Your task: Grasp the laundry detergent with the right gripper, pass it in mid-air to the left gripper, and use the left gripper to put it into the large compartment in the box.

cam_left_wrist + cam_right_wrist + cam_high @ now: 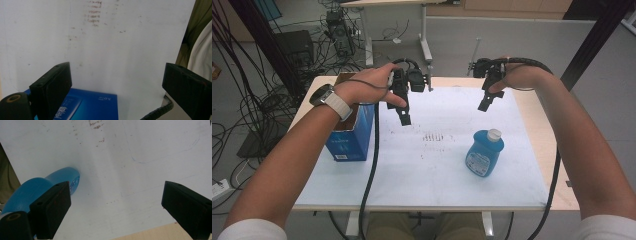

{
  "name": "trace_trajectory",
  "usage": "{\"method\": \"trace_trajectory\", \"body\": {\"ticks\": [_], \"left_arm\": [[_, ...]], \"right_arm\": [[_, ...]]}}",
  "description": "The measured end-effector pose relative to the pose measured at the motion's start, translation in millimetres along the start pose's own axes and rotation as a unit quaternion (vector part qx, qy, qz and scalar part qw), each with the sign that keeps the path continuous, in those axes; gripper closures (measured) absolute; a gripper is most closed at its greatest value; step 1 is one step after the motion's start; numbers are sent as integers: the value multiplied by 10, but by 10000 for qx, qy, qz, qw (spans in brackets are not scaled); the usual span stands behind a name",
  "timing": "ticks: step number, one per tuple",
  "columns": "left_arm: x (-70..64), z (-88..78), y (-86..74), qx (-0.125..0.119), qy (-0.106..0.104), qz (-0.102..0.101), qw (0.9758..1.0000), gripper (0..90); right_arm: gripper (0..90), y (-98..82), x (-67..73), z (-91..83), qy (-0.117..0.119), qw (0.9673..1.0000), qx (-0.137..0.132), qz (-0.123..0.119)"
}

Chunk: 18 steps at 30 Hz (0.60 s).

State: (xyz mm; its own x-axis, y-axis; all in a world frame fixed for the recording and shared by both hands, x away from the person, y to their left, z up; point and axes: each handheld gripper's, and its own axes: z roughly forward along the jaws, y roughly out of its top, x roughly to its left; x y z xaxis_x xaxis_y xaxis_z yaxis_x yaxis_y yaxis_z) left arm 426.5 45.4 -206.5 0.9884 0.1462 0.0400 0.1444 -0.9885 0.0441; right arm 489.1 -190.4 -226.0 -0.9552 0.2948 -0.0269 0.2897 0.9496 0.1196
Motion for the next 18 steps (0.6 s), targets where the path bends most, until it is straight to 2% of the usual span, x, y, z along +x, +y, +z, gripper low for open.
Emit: {"method": "trace_trajectory", "body": {"ticks": [8, 10, 18], "left_arm": [[-17, -1, 15, -30, 17, 28, 10000, 93], [-25, -1, 19, -29, 19, 30, 10000, 92], [-59, 9, 27, -15, 26, 50, 10000, 92]], "right_arm": [[61, -68, 53, -97, -23, 9999, -120, 90], [52, -90, 69, -117, -5, 9997, -130, 182], [55, -161, 144, -213, -104, 9994, -191, 267]]}}
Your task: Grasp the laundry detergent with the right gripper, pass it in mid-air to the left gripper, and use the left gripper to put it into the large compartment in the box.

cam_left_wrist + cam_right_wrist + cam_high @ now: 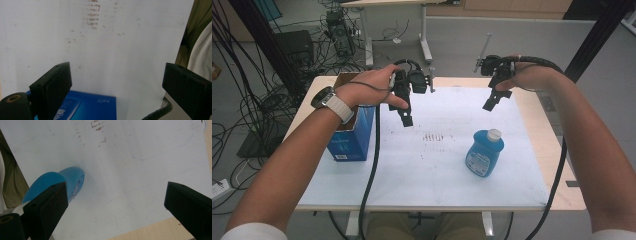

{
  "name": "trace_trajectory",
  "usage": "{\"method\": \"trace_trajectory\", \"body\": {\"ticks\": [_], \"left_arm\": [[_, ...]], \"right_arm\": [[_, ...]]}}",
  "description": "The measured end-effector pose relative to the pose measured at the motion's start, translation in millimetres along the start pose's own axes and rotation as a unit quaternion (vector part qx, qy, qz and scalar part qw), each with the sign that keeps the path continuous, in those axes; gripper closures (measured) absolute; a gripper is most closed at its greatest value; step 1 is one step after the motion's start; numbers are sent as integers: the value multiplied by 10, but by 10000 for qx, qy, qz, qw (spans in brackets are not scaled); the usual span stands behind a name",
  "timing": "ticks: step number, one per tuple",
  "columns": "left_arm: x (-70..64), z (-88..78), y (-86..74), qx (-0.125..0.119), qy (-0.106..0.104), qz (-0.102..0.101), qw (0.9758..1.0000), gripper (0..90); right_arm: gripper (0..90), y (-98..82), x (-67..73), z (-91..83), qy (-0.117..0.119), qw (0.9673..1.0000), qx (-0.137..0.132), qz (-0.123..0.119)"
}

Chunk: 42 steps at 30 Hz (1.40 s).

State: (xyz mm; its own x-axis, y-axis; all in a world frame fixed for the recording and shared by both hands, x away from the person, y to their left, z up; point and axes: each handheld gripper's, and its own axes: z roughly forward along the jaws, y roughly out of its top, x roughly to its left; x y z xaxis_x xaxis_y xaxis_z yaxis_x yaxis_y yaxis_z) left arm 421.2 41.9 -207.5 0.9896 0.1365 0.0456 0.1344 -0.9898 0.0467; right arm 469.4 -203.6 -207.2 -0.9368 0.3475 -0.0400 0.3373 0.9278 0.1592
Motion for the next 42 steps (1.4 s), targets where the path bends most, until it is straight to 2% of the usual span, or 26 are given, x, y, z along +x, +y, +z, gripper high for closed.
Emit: {"method": "trace_trajectory", "body": {"ticks": [17, 27, 30, 38, 42], "left_arm": [[-100, 2, 4, -59, 20, 86, 9999, 92], [-144, 23, 39, -82, 3, 138, 9999, 93], [-153, 21, 55, -74, 15, 181, 9998, 93], [-180, 29, 80, -107, 21, 239, 9997, 94], [-186, 30, 89, -104, 31, 267, 9996, 95]], "right_arm": [[74, -120, 177, -132, -51, 9998, -27, 177], [80, -238, 279, -221, -29, 9988, -50, 485], [80, -271, 302, -240, -63, 9989, -51, 461], [80, -354, 382, -282, -18, 9980, 17, 624], [60, -401, 433, -321, 13, 9964, 19, 847]]}}
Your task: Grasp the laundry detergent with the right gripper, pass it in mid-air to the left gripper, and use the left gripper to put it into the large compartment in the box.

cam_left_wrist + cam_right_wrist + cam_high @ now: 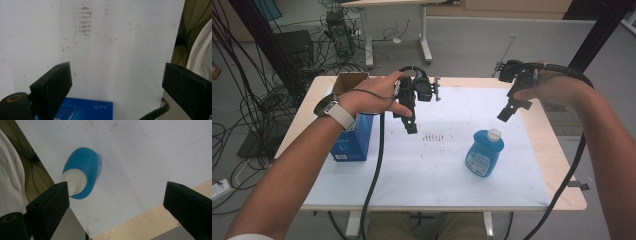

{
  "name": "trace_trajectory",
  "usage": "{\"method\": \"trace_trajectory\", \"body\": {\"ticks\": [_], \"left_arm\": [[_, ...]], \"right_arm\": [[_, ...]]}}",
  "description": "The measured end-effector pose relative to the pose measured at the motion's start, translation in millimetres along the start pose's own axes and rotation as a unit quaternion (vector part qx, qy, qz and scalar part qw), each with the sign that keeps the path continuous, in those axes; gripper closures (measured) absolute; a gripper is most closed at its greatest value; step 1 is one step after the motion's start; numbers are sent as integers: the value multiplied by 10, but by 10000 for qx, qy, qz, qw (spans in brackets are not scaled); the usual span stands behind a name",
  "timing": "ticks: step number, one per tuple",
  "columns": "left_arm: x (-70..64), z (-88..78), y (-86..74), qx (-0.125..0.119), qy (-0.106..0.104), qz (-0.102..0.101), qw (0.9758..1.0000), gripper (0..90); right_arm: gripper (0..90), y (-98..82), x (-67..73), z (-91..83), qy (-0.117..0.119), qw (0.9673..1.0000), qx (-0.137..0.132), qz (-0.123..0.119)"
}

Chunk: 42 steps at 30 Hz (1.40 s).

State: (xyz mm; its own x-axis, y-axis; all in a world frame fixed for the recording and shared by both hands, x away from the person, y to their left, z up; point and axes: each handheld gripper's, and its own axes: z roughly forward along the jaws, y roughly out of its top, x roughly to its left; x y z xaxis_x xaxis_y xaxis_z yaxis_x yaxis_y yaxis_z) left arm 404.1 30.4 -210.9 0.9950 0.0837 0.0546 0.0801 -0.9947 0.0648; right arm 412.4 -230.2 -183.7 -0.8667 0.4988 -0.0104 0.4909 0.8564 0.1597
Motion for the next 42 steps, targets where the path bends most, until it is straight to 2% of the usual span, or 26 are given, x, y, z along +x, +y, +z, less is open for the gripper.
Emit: {"method": "trace_trajectory", "body": {"ticks": [7, 10, 17, 23, 37, 42], "left_arm": [[-10, 6, 10, -24, 13, 19, 10000, 96], [-8, 12, 14, -32, 6, 27, 10000, 95], [-7, 64, 17, 10, -103, 58, 9999, 95], [6, 73, 14, -23, -110, 66, 9999, 95], [-5, 78, 36, -78, -98, 91, 9999, 95], [-22, 88, 60, -98, -101, 123, 9998, 96]], "right_arm": [[55, -79, 21, -30, 32, 9998, -57, 201], [59, -128, 30, -13, 95, 9993, 6, 357], [66, -177, 65, 29, 179, 9985, -9, 516], [70, -213, 97, 39, 236, 9973, -86, 696], [62, -316, 228, 62, 136, 9970, -117, 759], [61, -383, 259, 96, 214, 9957, -158, 883]]}}
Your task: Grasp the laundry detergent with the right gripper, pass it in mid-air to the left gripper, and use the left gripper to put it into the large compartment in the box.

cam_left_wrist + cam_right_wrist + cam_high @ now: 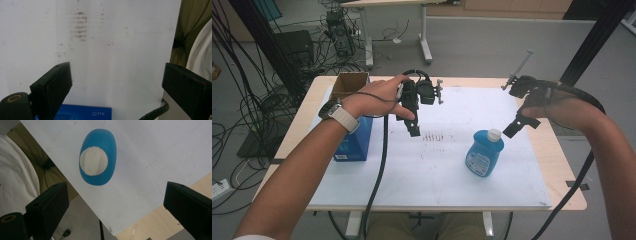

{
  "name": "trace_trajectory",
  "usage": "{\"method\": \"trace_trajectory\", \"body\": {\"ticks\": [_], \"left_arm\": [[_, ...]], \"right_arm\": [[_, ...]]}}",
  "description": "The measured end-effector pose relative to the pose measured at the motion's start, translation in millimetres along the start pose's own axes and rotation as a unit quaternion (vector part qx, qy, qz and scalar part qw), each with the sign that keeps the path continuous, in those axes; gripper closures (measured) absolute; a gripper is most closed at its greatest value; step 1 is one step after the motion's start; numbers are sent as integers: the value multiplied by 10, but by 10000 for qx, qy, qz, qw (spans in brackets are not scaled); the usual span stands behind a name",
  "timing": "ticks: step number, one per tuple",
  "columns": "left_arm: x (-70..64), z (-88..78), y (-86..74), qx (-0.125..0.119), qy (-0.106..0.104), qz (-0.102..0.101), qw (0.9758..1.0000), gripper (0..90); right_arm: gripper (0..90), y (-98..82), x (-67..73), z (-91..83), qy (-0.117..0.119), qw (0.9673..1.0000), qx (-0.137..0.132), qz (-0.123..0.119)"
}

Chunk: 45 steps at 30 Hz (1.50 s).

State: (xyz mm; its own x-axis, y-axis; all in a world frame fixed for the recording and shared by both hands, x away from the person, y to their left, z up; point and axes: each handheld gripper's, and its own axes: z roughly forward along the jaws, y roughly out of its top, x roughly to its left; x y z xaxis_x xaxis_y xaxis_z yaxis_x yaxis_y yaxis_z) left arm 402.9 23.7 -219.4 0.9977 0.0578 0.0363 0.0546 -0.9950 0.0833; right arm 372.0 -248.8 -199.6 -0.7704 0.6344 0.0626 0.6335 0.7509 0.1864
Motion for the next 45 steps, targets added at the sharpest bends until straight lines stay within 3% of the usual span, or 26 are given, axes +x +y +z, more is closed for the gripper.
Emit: {"method": "trace_trajectory", "body": {"ticks": [11, 15, 21, 30, 45], "left_arm": [[6, 1, -25, -72, -3, -36, 10000, 96], [9, 3, -41, -77, -16, -19, 10000, 96], [11, 1, -56, -88, -30, -10, 10000, 96], [6, 27, -31, -36, -84, 84, 9999, 96], [21, 60, -21, -93, -73, 70, 9999, 96]], "right_arm": [[54, -94, 75, 42, 32, 9997, -164, 181], [53, -117, 116, 73, 50, 9991, -247, 354], [50, -153, 158, 106, 71, 9990, -291, 343], [45, -198, 215, 142, 47, 9981, -395, 468], [48, -214, 274, 243, -11, 9966, -473, 667]]}}
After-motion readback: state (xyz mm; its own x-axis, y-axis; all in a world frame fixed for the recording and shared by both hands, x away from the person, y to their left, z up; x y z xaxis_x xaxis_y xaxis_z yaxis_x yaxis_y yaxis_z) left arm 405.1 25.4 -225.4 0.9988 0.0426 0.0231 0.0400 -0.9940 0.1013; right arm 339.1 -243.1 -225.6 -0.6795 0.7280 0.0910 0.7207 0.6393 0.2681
